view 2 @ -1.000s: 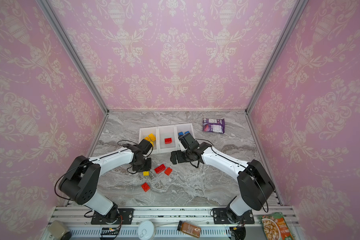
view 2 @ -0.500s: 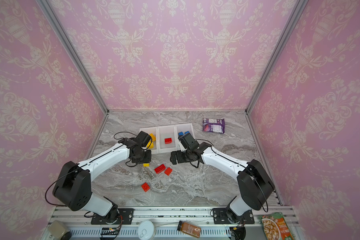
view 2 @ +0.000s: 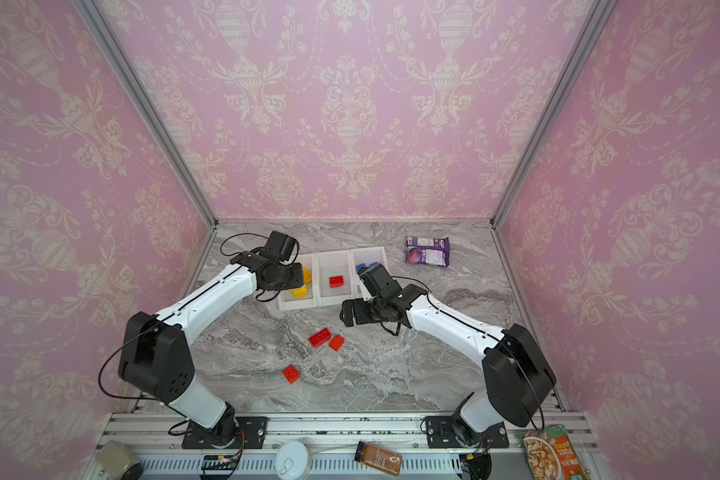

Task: Sort the legos into containers by color
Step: 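Carry the yellow brick over the nearest compartment and release it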

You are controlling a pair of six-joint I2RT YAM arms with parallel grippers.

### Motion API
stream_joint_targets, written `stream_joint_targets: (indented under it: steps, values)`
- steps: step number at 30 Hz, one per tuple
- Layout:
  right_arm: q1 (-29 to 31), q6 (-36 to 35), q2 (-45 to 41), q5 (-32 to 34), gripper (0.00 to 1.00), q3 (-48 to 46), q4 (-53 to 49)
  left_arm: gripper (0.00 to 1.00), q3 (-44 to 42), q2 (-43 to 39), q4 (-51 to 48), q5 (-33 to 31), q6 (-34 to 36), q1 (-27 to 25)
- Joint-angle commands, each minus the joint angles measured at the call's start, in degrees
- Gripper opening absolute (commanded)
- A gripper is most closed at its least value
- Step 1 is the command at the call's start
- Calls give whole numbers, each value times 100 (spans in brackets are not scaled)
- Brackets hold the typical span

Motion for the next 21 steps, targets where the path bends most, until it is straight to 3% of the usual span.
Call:
stream_joint_targets:
  steps: [1, 11, 14, 21]
  values:
    - [17, 111, -136, 36, 100, -41, 86, 28, 257, 289, 325, -20, 98, 254]
    - [79, 111, -48, 28, 100, 66, 105, 29, 626, 882, 622, 37, 305, 324]
    - [89, 100, -89, 60, 100, 74, 75, 34, 706, 1033, 624, 27, 324, 321]
    - [92, 118, -195, 146, 100, -24, 25, 54, 668, 1025, 679, -19, 342, 324]
